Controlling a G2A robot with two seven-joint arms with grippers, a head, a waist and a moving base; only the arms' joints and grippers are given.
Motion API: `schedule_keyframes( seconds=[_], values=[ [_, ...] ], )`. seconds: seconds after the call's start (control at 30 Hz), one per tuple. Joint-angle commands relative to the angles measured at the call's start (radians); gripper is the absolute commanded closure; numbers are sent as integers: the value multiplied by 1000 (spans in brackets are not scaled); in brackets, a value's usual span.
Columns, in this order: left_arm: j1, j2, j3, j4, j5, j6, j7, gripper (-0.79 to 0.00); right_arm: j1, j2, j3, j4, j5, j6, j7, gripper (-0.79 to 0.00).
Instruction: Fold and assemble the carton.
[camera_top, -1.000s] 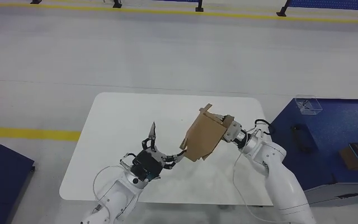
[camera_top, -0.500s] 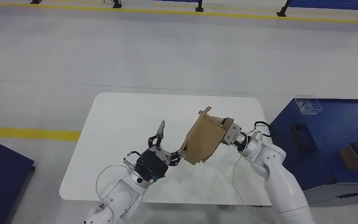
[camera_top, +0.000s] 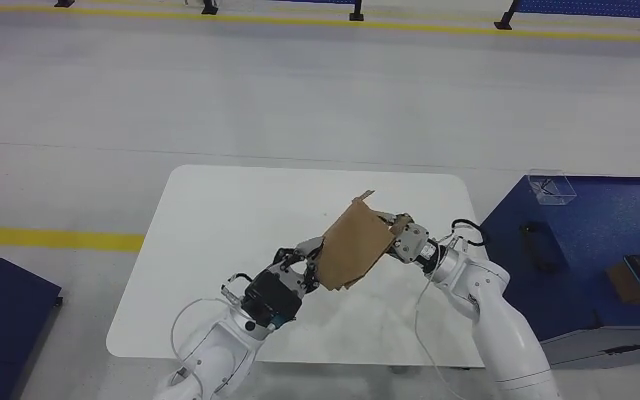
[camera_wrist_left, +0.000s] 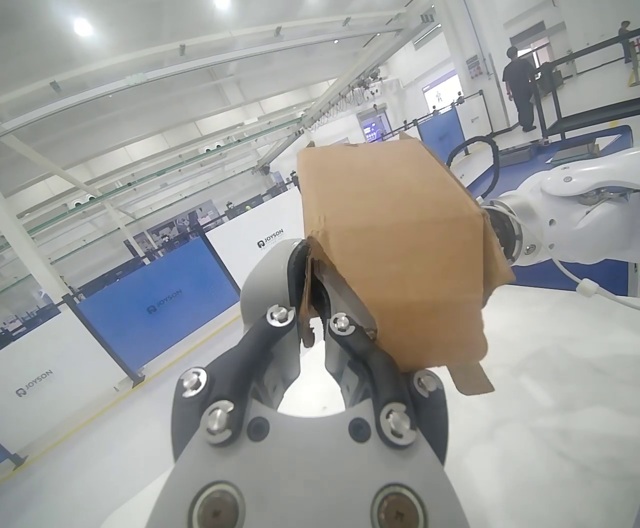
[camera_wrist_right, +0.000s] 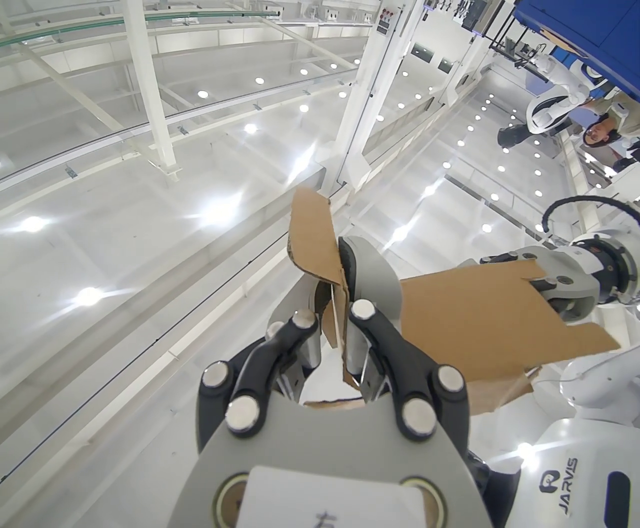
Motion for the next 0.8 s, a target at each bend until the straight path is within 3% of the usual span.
schedule_keyframes(
  seconds=[0.0, 0.13, 0.23, 0.4, 0.53, 0.77],
  values=[
    [6, 0, -9, -8, -9, -12, -4, 0, 0, 4, 25, 10, -9, -5, 8, -785],
    [25, 4, -39, -25, -52, -62, -33, 0, 9, 17, 103, 45, -23, 13, 22, -785],
    [32, 10, -73, -26, -117, -148, -122, 0, 13, 33, 182, 63, -69, 38, 61, -785],
    [14, 11, -117, -16, -393, -318, -279, 0, -12, 63, 293, 32, -158, 131, 129, -785],
    [-9, 11, -125, 11, -638, -458, -369, 0, -28, 71, 319, 2, -218, 118, 162, -785],
    [-19, 11, -134, 11, -658, -463, -376, 0, -28, 71, 319, 2, -218, 118, 162, -785]
  ],
)
